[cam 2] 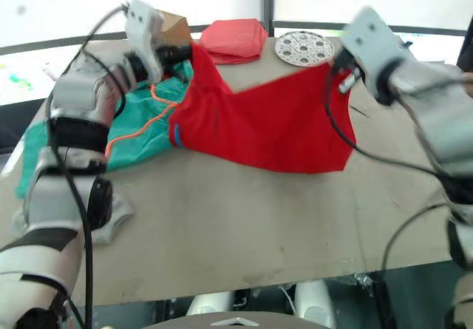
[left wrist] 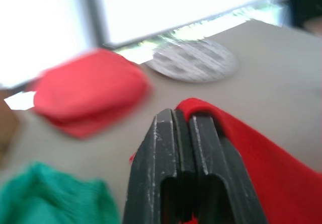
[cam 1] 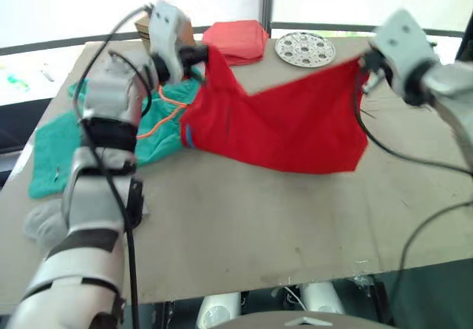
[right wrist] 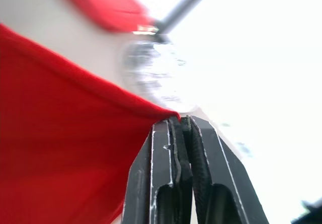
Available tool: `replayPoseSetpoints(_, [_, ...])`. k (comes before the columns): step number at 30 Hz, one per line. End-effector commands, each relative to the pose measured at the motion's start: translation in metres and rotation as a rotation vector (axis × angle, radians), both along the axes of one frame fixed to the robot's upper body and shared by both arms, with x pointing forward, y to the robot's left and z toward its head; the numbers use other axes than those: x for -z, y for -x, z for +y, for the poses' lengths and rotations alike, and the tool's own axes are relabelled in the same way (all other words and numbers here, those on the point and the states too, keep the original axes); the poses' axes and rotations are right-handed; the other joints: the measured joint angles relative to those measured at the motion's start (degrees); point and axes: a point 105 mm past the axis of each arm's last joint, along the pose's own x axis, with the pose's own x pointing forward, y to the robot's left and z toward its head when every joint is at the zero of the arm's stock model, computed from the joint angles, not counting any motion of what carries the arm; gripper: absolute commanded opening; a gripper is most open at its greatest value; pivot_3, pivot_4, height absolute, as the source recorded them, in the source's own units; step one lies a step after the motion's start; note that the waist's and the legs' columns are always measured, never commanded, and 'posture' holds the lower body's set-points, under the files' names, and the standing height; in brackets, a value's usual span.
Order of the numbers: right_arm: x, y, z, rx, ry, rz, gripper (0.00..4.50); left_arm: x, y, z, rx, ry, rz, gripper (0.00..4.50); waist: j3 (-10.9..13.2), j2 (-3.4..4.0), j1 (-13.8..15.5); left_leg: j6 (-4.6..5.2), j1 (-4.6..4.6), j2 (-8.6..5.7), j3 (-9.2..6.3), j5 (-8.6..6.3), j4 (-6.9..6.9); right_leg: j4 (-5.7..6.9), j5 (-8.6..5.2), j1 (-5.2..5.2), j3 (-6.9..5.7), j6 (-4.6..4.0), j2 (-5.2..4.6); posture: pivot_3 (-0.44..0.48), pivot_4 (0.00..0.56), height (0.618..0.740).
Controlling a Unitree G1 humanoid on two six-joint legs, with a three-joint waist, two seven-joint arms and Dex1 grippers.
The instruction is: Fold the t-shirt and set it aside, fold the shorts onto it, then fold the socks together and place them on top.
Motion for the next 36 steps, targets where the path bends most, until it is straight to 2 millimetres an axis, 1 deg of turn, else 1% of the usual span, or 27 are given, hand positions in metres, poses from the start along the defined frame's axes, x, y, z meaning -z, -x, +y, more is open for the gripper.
replayPoseSetpoints(1, [-0.108, 0.023, -0.014, 0.008, 0.055, -0.449, 0.05, -0.107, 0.034, 0.038, -0.169, 0.086, -0.447, 0.0, 0.0, 0.0, -0.16, -0.04, 0.01, -0.06, 0.01, 0.02, -0.2, -0.17, -0.01, -0.01, -0.14, 0.05, -0.01, 0.0, 0.15, 0.736])
replayPoseSetpoints(2, [-0.127, 0.033, -0.017, -0.021, 0.038, -0.518, 0.05, -0.127, 0.048, 0.044, -0.182, 0.081, -0.544, 0.0, -0.01, 0.01, -0.21, -0.03, 0.06, -0.07, 0.04, 0.01, -0.31, -0.19, -0.12, 0.02, -0.36, 0.2, -0.03, 0.0, 0.15, 0.736])
replayPoseSetpoints(3, [-0.139, 0.045, -0.022, -0.049, 0.034, -0.56, 0.05, -0.141, 0.062, 0.053, -0.196, 0.051, -0.623, 0.0, -0.01, 0.01, -0.34, -0.04, 0.14, -0.07, 0.08, 0.01, -0.63, -0.42, -0.14, 0.03, -0.4, 0.21, -0.03, 0.0, 0.15, 0.736])
replayPoseSetpoints(4, [-0.145, 0.052, -0.026, -0.066, 0.041, -0.579, 0.05, -0.147, 0.071, 0.059, -0.203, 0.03, -0.665, 0.0, -0.03, 0.03, -0.32, -0.04, 0.25, -0.08, 0.11, 0.01, -0.9, -0.46, -0.14, 0.03, -0.57, 0.22, -0.04, 0.0, 0.15, 0.736])
replayPoseSetpoints(6, [-0.136, 0.06, -0.031, -0.115, 0.074, -0.532, 0.05, -0.142, 0.082, 0.072, -0.222, -0.06, -0.679, 0.0, -0.13, 0.1, -0.25, -0.05, 0.43, 0.04, 0.29, 0.01, -0.98, -0.4, -0.14, 0.21, -0.99, 0.22, -0.05, 0.0, 0.15, 0.736])
replayPoseSetpoints(7, [-0.115, 0.059, -0.032, -0.149, 0.085, -0.438, 0.05, -0.124, 0.083, 0.081, -0.207, -0.061, -0.619, 0.0, -0.19, 0.18, -0.21, -0.06, 0.58, 0.21, 0.4, 0.0, -0.97, -0.35, -0.15, 0.4, -1.16, 0.23, -0.03, 0.0, 0.15, 0.736])
replayPoseSetpoints(8, [-0.097, 0.06, -0.032, -0.17, 0.09, -0.363, 0.05, -0.108, 0.086, 0.084, -0.179, -0.066, -0.564, 0.0, -0.29, 0.32, -0.13, -0.06, 0.8, 0.4, 0.63, -0.01, -1.03, -0.47, -0.22, 0.74, -1.33, 0.34, -0.02, 0.0, 0.15, 0.736])
replayPoseSetpoints(9, [-0.079, 0.061, -0.034, -0.184, 0.081, -0.291, 0.05, -0.089, 0.091, 0.082, -0.135, -0.087, -0.508, 0.0, -0.27, 0.43, -0.14, -0.07, 1.29, 0.49, 0.77, -0.1, -1.1, -0.62, -0.45, 1.38, -1.35, 0.56, -0.03, 0.0, 0.15, 0.736])
replayPoseSetpoints(10, [-0.067, 0.063, -0.034, -0.192, 0.074, -0.245, 0.05, -0.076, 0.095, 0.079, -0.104, -0.105, -0.469, 0.0, -0.26, 0.49, -0.12, -0.01, 1.55, 0.52, 0.89, -0.41, -1.03, -0.64, -0.95, 1.77, -1.3, 0.51, -0.05, 0.0, 0.15, 0.736])
replayPoseSetpoints(11, [-0.062, 0.065, -0.035, -0.192, 0.068, -0.228, 0.05, -0.069, 0.099, 0.077, -0.089, -0.117, -0.451, 0.0, -0.12, 0.52, -0.05, 0.01, 1.51, 0.54, 0.9, -0.45, -0.78, -0.4, -1.06, 1.75, -0.99, 0.27, -0.18, 0.0, 0.15, 0.736])
replayPoseSetpoints(12, [-0.032, 0.066, -0.039, -0.201, 0.026, -0.112, 0.05, -0.036, 0.105, 0.068, -0.018, -0.115, -0.35, 0.0, 0.07, 0.62, 0.09, 0.02, 1.44, 0.55, 0.87, -0.46, -0.24, 0.04, -1.09, 1.74, -0.95, 0.25, -0.42, 0.0, 0.15, 0.736])
replayPoseSetpoints(13, [-0.001, 0.069, -0.042, -0.212, -0.032, 0.017, 0.05, -0.004, 0.114, 0.057, 0.05, -0.151, -0.265, 0.0, 0.07, 0.63, 0.13, 0.04, 1.25, 0.6, 0.81, -0.45, 0.07, 0.17, -1.05, 1.69, -1.04, 0.23, -0.4, 0.0, 0.15, 0.736])
replayPoseSetpoints(14, [0.033, 0.075, -0.051, -0.187, -0.047, 0.143, 0.05, 0.045, 0.127, 0.039, 0.155, -0.211, -0.128, 0.0, 0.06, 0.63, 0.15, 0.02, 1.18, 0.62, 0.77, -0.34, 0.0, 0.02, -0.86, 1.66, -1.05, 0.24, -0.41, 0.0, 0.15, 0.736])
replayPoseSetpoints(15, [0.059, 0.081, -0.058, -0.154, -0.075, 0.237, 0.05, 0.081, 0.142, 0.028, 0.232, -0.226, -0.023, 0.0, -0.1, 0.64, 0.11, 0.03, 1.21, 0.63, 0.74, -0.33, 0.14, 0.08, -0.73, 1.74, -1.04, 0.09, -0.45, 0.0, 0.15, 0.736])
replayPoseSetpoints(16, [0.081, 0.087, -0.065, -0.124, -0.1, 0.325, 0.05, 0.109, 0.154, 0.023, 0.265, -0.256, 0.063, 0.0, -0.19, 0.72, 0.11, 0.03, 1.41, 0.62, 0.7, -0.36, 0.14, 0.01, -0.69, 1.93, -0.99, 0.07, -0.54, 0.0, 0.15, 0.736])
replayPoseSetpoints(17, [0.099, 0.096, -0.07, -0.104, -0.098, 0.399, 0.05, 0.135, 0.167, 0.019, 0.304, -0.298, 0.143, 0.0, -0.16, 0.72, 0.14, 0.07, 1.79, 0.55, 0.71, -0.5, 0.16, 0.04, -0.71, 2.29, -0.94, 0.04, -0.68, 0.0, 0.15, 0.736])
replayPoseSetpoints(18, [0.112, 0.103, -0.073, -0.085, -0.127, 0.456, 0.05, 0.149, 0.178, 0.017, 0.339, -0.327, 0.186, 0.0, -0.09, 0.73, 0.23, -0.08, 1.82, 0.53, 0.71, -0.58, 0.15, 0.02, -0.72, 2.31, -0.94, 0.06, -0.72, 0.0, 0.15, 0.736])
replayPoseSetpoints(19, [0.127, 0.112, -0.074, -0.078, -0.133, 0.532, 0.05, 0.162, 0.188, 0.016, 0.371, -0.352, 0.233, 0.0, -0.09, 0.73, 0.25, -0.09, 1.45, 0.54, 0.69, -0.53, 0.15, -0.06, -0.84, 1.97, -1.04, -0.1, -0.74, 0.0, 0.15, 0.736])
replayPoseSetpoints(20, [0.141, 0.123, -0.072, -0.083, -0.131, 0.609, 0.05, 0.173, 0.198, 0.015, 0.407, -0.391, 0.268, 0.0, -0.09, 0.78, 0.38, -0.09, 1.44, 0.54, 0.7, -0.49, 0.15, -0.02, -0.84, 1.92, -1.05, -0.13, -0.74, 0.0, 0.15, 0.736])
replayPoseSetpoints(22, [0.162, 0.143, -0.066, -0.101, -0.16, 0.736, 0.05, 0.192, 0.216, 0.014, 0.471, -0.463, 0.345, 0.0, -0.18, 0.94, 0.83, 0.03, 1.31, 0.55, 0.67, -0.5, 0.14, 0.04, -0.8, 1.74, -1.15, -0.22, -0.75, 0.0, 0.15, 0.736])
replayPoseSetpoints(23, [0.171, 0.154, -0.063, -0.114, -0.162, 0.799, 0.05, 0.2, 0.225, 0.014, 0.509, -0.492, 0.388, 0.0, -0.28, 1.08, 1.03, 0.08, 1.41, 0.55, 0.65, -0.53, 0.11, 0.02, -0.8, 1.75, -1.2, -0.22, -0.75, 0.0, 0.15, 0.736])
replayPoseSetpoints(24, [0.179, 0.162, -0.06, -0.121, -0.164, 0.841, 0.05, 0.206, 0.233, 0.014, 0.537, -0.503, 0.416, 0.0, -0.4, 1.2, 1.19, 0.17, 1.41, 0.55, 0.66, -0.59, 0.12, 0.02, -0.81, 1.74, -1.21, -0.23, -0.75, 0.0, 0.15, 0.736])
replayPoseSetpoints(25, [0.191, 0.174, -0.058, -0.125, -0.169, 0.902, 0.05, 0.212, 0.243, 0.015, 0.573, -0.501, 0.476, 0.0, -0.44, 1.23, 1.3, 0.19, 1.43, 0.55, 0.66, -0.6, 0.08, -0.02, -0.82, 1.74, -1.22, -0.22, -0.75, 0.0, 0.15, 0.736])
replayPoseSetpoints(27, [0.207, 0.191, -0.053, -0.14, -0.184, 0.97, 0.05, 0.219, 0.256, 0.018, 0.627, -0.536, 0.534, 0.0, -0.53, 1.06, 1.56, 0.21, 1.31, 0.56, 0.61, -0.61, 0.03, -0.04, -0.84, 1.66, -1.28, -0.2, -0.73, 0.0, 0.15, 0.736])
replayPoseSetpoints(30, [0.221, 0.21, -0.048, -0.176, -0.164, 1.047, 0.05, 0.23, 0.273, 0.027, 0.691, -0.579, 0.661, 0.0, -0.48, 1.13, 1.75, 0.19, 1.22, 0.57, 0.48, -0.62, 0.01, -0.06, -0.92, 1.63, -1.4, -0.17, -0.68, 0.0, 0.15, 0.736])
replayPoseSetpoints(32, [0.228, 0.223, -0.047, -0.197, -0.188, 1.107, 0.05, 0.233, 0.283, 0.033, 0.732, -0.614, 0.714, 0.0, -0.5, 1.15, 1.71, 0.21, 1.22, 0.56, 0.42, -0.64, 0.02, -0.09, -0.94, 1.65, -1.47, -0.16, -0.67, 0.0, 0.15, 0.736])
replayPoseSetpoints(36, [0.231, 0.239, -0.044, -0.229, -0.223, 1.168, 0.05, 0.227, 0.305, 0.041, 0.823, -0.603, 0.828, 0.0, -0.52, 1.02, 1.56, 0.25, 1.23, 0.57, 0.4, -0.66, 0.02, -0.14, -0.94, 1.65, -1.46, -0.16, -0.68, 0.0, 0.15, 0.736])
